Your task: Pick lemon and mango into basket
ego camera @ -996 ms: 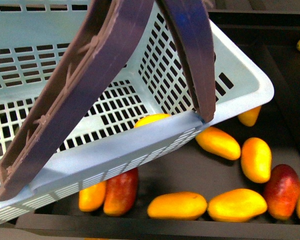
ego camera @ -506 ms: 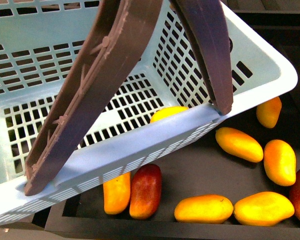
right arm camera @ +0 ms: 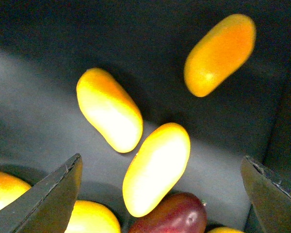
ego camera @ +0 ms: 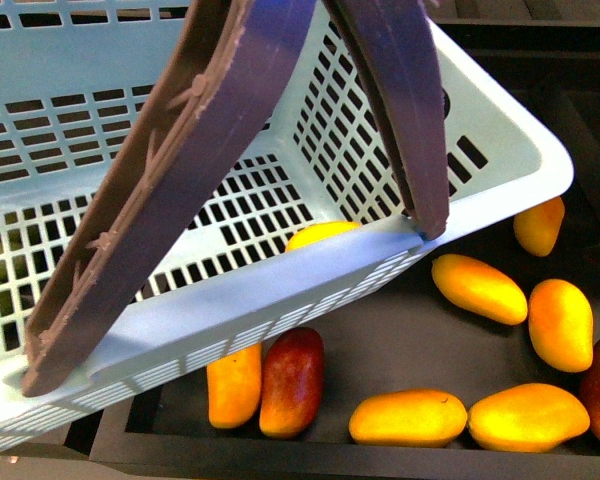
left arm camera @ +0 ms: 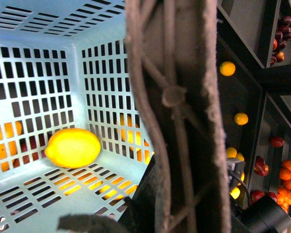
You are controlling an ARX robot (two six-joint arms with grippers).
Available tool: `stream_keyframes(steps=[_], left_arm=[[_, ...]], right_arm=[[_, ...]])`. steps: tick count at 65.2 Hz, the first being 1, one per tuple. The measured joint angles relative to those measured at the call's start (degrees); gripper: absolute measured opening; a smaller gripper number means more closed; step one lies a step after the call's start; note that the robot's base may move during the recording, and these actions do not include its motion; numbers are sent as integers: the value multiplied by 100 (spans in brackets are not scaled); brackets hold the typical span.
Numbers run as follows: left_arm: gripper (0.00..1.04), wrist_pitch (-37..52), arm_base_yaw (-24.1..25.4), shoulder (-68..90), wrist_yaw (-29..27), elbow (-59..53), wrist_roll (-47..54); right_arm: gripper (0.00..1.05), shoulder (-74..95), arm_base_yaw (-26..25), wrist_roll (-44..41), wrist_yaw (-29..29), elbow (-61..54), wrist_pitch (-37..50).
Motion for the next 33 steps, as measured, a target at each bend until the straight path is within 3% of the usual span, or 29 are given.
stream_keyframes(steps=[12,33], left_arm=[[4,0,-4,0,-9,0,-2],[4,0,-4,0,-11,0,2]], right_arm=[[96,909,520,-1051,184,590,-273],[96,1932,1137,-1539,136,1268,-555]])
